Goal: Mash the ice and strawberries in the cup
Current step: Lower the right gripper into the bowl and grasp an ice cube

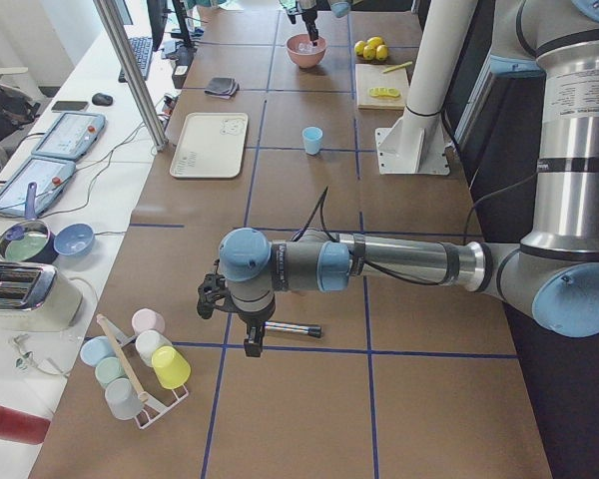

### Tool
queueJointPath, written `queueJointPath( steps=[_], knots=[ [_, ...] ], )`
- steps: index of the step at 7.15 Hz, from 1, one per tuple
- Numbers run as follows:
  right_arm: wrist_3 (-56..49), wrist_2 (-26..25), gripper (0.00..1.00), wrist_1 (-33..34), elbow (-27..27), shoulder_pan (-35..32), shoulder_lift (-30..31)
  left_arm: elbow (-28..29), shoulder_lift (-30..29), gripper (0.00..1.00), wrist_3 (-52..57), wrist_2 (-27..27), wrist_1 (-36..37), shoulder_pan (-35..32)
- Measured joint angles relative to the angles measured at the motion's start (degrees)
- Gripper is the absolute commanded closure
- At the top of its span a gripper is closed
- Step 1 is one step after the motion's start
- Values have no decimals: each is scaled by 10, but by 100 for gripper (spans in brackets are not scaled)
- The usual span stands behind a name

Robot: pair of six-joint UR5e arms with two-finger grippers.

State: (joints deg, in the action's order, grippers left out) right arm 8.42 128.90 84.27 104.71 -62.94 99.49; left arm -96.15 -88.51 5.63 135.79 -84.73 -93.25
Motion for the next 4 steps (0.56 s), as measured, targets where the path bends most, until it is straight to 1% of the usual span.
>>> queueJointPath(
  steps=[2, 4],
  knots=[
    [-1, 1, 100, 2, 9, -2, 2, -1, 0, 0, 0, 1, 0, 0],
    [-13, 1, 100, 6, 44, -30, 29, -5, 0, 0, -5, 1, 0, 0]
  ],
)
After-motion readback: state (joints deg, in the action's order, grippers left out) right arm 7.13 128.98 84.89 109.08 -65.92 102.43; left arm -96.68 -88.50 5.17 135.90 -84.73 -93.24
